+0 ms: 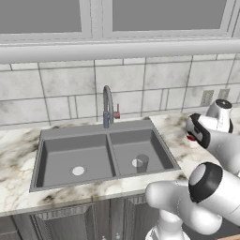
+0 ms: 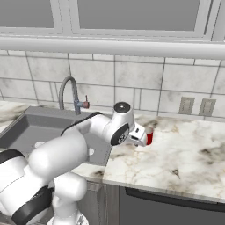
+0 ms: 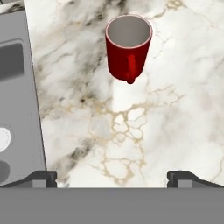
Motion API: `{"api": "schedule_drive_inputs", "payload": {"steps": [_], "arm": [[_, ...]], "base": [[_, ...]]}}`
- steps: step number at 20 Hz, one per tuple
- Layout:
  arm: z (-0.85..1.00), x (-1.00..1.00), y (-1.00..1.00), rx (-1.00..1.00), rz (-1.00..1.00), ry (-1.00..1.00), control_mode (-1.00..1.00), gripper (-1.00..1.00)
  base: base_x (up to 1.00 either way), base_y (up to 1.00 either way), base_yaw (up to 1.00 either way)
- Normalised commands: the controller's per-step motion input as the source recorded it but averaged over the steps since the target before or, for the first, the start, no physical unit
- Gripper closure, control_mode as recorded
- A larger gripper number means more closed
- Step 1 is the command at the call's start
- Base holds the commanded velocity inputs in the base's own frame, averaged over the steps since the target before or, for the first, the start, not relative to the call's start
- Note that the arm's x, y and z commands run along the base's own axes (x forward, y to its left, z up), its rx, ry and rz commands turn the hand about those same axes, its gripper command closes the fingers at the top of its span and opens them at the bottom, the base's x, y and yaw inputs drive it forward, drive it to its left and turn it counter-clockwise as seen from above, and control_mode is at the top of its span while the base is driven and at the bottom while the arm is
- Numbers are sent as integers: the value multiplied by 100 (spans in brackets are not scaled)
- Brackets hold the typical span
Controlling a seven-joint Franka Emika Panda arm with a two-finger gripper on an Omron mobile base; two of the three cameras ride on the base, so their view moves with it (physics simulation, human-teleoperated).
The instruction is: Move any existing items from the left basin to the right basin for drying. Then move the mug from the counter to the left basin of the sink for washing.
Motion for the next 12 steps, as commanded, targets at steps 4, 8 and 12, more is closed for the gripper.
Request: {"api": "schedule_drive_inputs", "payload": {"steps": [4, 8, 12], "arm": [[0, 3, -27, 0, 0, 0, -100, -100], [0, 16, -10, 0, 0, 0, -100, -100], [-4, 32, -3, 0, 2, 0, -100, -100]], "base": [[0, 0, 0], [0, 0, 0], [0, 0, 0]]}}
